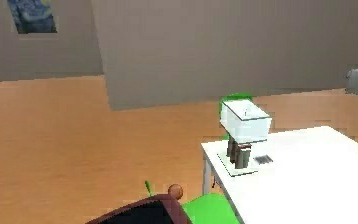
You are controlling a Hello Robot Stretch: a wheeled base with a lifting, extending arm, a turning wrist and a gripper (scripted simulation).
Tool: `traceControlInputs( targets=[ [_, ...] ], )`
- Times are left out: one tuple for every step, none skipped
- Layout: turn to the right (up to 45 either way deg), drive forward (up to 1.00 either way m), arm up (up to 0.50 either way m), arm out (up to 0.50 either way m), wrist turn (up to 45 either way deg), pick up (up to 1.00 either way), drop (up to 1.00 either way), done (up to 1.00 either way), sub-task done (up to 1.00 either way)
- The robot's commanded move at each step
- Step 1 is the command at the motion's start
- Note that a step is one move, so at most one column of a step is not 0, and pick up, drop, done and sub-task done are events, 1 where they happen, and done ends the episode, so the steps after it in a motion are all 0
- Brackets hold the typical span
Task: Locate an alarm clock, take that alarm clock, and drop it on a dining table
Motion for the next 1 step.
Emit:
traceControlInputs(
  targets=[
    [-45.0, 0.0, 0.0, 0.0, 0.0, 0.0, 0.0, 0.0, 0.0]
  ],
)
